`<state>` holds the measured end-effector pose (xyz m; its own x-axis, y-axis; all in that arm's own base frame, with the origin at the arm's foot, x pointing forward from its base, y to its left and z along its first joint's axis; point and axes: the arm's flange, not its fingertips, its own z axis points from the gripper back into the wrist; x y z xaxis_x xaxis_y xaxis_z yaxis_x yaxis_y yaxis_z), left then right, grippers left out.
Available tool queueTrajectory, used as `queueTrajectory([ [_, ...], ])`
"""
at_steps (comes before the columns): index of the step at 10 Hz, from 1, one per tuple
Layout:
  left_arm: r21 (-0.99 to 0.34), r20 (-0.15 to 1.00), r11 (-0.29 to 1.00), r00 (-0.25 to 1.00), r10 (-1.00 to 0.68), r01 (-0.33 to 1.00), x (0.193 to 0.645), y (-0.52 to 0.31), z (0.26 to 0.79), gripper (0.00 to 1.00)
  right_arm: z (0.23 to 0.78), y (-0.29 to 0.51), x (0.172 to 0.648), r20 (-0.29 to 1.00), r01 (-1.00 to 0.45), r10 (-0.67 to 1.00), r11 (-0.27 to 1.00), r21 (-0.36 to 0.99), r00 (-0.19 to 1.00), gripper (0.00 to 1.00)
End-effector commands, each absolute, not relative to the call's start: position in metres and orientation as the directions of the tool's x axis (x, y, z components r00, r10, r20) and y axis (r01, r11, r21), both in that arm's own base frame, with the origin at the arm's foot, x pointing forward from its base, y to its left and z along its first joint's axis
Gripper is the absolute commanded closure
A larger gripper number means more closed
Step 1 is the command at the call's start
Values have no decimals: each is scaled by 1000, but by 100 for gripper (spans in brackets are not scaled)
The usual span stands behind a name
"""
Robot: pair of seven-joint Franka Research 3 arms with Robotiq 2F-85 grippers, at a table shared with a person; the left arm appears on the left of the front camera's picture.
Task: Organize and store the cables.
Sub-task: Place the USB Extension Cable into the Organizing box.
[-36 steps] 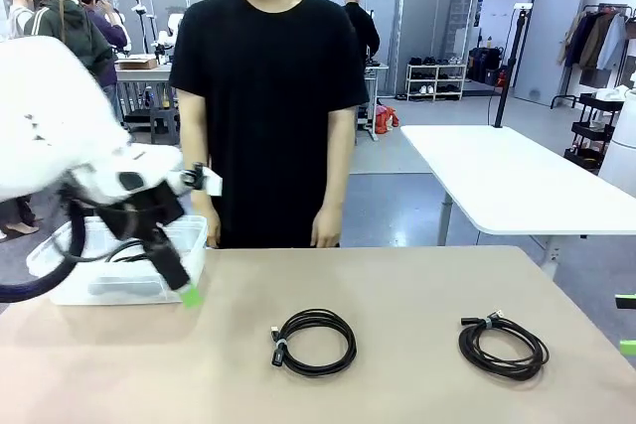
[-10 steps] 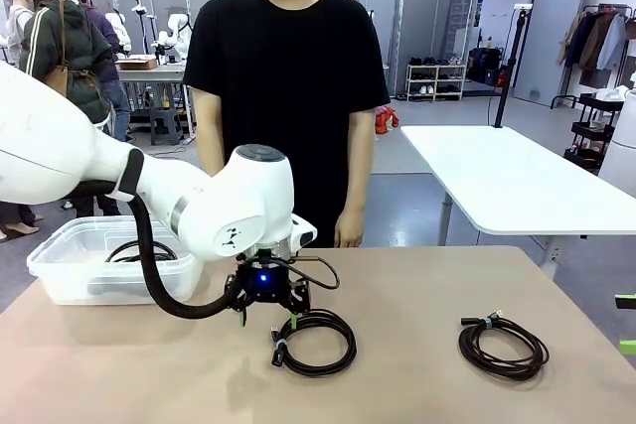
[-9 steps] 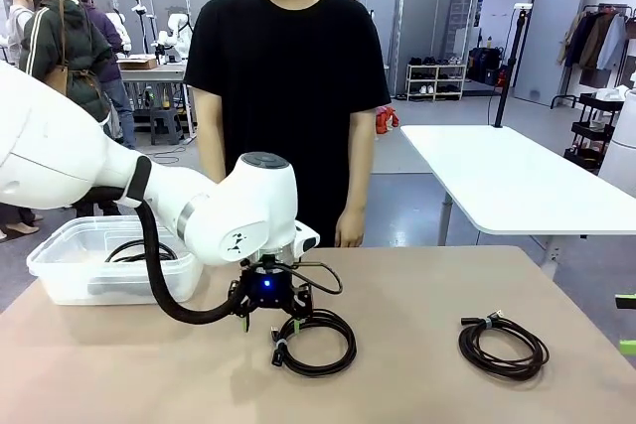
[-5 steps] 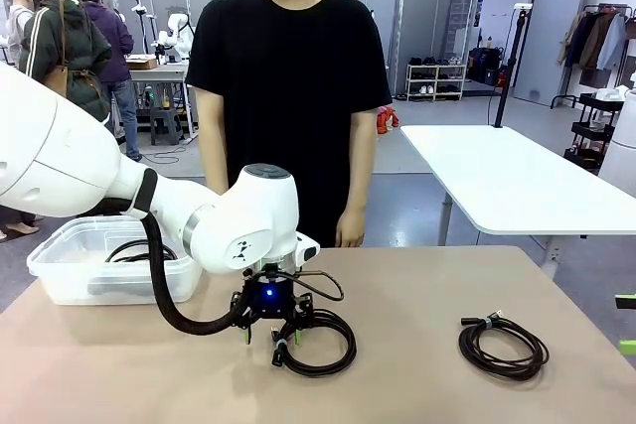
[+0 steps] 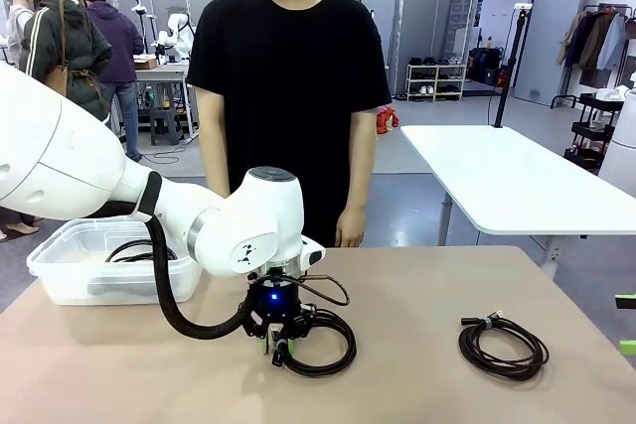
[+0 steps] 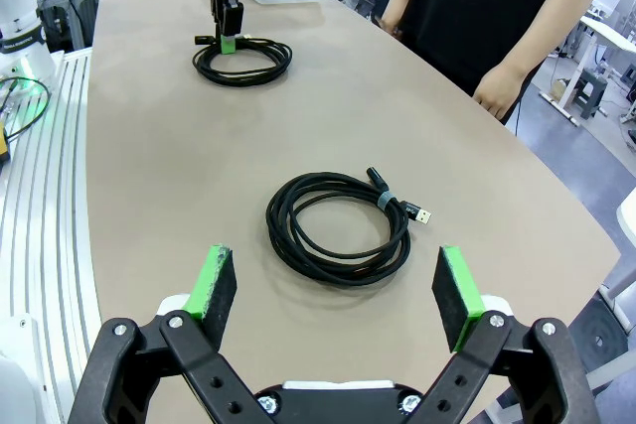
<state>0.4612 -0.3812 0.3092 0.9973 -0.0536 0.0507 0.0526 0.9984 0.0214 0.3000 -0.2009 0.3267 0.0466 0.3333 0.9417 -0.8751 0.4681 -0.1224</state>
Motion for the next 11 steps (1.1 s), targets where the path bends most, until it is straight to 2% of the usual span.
queueTrajectory([
  [1, 23, 46, 997, 996, -71, 70, 457, -376, 314, 92, 330, -201, 300, 945, -870, 322, 478, -118, 48, 0],
  [2, 21, 41, 998, 997, -65, 65, 457, -375, 313, 100, 330, -201, 300, 945, -870, 322, 478, -118, 48, 0],
  [8, -3, 68, 997, 994, -81, 81, 456, -370, 324, 100, 330, -201, 300, 945, -870, 322, 478, -118, 48, 0],
  [10, -31, 102, 984, 980, -173, 177, 449, -361, 364, 100, 330, -201, 300, 945, -870, 322, 478, -118, 48, 0],
  [11, -17, 129, 983, 976, -177, 181, 445, -353, 387, 100, 330, -201, 300, 945, -870, 322, 478, -118, 48, 0],
])
